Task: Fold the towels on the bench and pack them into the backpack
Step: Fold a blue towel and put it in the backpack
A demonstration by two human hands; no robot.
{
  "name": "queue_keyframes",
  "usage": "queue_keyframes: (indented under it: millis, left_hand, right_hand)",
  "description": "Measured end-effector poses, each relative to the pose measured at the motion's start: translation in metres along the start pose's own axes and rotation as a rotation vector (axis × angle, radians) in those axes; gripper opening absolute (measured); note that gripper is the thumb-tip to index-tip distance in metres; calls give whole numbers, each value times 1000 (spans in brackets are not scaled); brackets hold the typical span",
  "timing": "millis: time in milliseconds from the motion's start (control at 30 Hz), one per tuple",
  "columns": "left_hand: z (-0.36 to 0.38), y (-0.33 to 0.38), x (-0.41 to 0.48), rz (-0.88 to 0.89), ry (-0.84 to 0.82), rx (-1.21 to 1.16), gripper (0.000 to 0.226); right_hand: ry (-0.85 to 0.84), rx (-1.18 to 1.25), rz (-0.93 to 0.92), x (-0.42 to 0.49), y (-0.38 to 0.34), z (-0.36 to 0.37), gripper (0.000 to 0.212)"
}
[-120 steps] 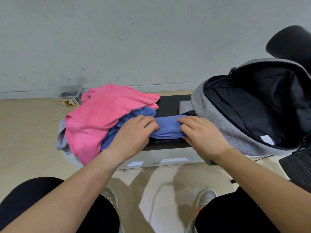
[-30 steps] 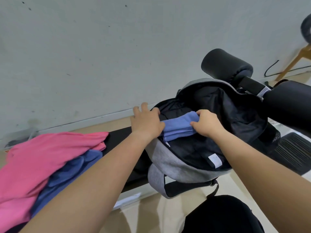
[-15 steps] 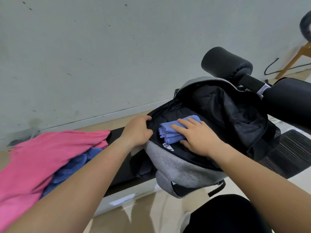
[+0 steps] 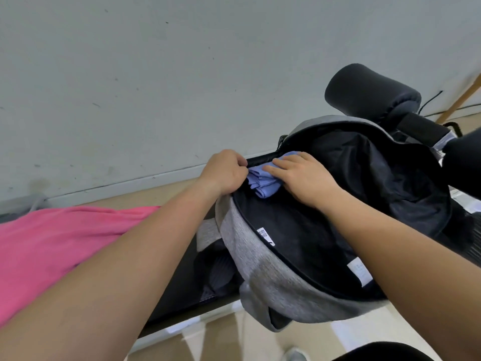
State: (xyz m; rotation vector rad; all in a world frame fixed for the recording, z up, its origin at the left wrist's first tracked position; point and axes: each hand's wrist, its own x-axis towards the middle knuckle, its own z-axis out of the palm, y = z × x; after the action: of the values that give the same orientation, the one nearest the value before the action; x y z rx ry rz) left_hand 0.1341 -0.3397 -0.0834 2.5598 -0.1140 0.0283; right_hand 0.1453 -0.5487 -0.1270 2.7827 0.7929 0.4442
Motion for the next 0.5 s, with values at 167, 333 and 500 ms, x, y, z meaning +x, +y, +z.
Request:
queue_keyframes:
  millis: [167,333,500]
  left_hand:
    - [5,-9,7,47,22,-25,35]
    - [3,-11,19,46,-10,-91,29]
    - [11,-5,25,256,-216,44,51]
  right_hand:
    - [-56,141,81,19,4,15,56]
    - [-67,116,110,13,-3,8,71]
    - [-200,119,243,2,-14,7,84]
